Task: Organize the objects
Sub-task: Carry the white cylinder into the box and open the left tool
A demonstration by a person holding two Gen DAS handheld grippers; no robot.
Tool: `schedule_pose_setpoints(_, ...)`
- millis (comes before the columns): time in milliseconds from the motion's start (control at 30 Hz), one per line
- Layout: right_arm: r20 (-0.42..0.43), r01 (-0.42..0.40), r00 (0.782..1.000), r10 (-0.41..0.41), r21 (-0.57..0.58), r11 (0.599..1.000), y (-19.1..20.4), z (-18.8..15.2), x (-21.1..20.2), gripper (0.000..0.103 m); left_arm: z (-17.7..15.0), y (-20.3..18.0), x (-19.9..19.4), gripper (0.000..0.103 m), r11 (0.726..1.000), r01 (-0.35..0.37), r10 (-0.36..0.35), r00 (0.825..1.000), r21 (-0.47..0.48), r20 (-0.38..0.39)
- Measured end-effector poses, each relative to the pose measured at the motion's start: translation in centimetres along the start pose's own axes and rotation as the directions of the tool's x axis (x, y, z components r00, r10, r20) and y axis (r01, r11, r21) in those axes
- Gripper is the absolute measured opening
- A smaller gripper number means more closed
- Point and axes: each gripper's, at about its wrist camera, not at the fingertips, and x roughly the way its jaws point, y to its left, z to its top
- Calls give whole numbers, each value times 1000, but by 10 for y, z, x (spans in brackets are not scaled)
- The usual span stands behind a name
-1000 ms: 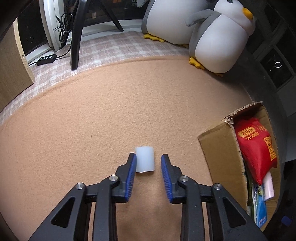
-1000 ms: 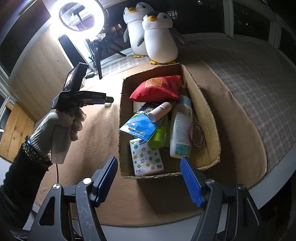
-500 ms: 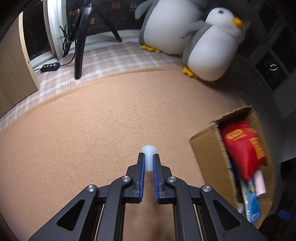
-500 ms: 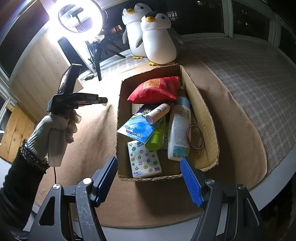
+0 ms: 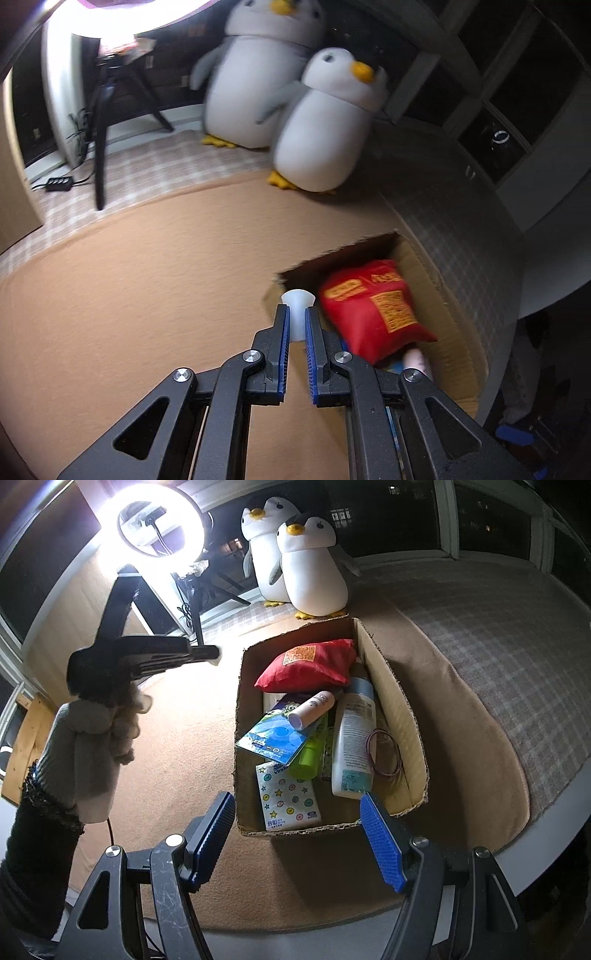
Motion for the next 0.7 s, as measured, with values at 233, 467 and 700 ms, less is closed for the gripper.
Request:
schedule_pose_setpoints(233, 1, 12, 1000, -12, 7, 1000, -5, -3, -6, 67, 6, -20, 25, 10, 1000, -4, 4, 1000, 13, -30)
schedule_pose_setpoints(467, -3, 18, 1000, -18, 22, 1000, -11, -4, -4, 67, 7, -22, 29, 25, 1000, 1, -1, 999, 18, -38)
schedule_pose_setpoints(700, -4, 8, 1000, -8, 8, 1000, -2, -1, -1, 67, 1, -15, 10, 38, 1000, -1, 1, 1000, 15, -18)
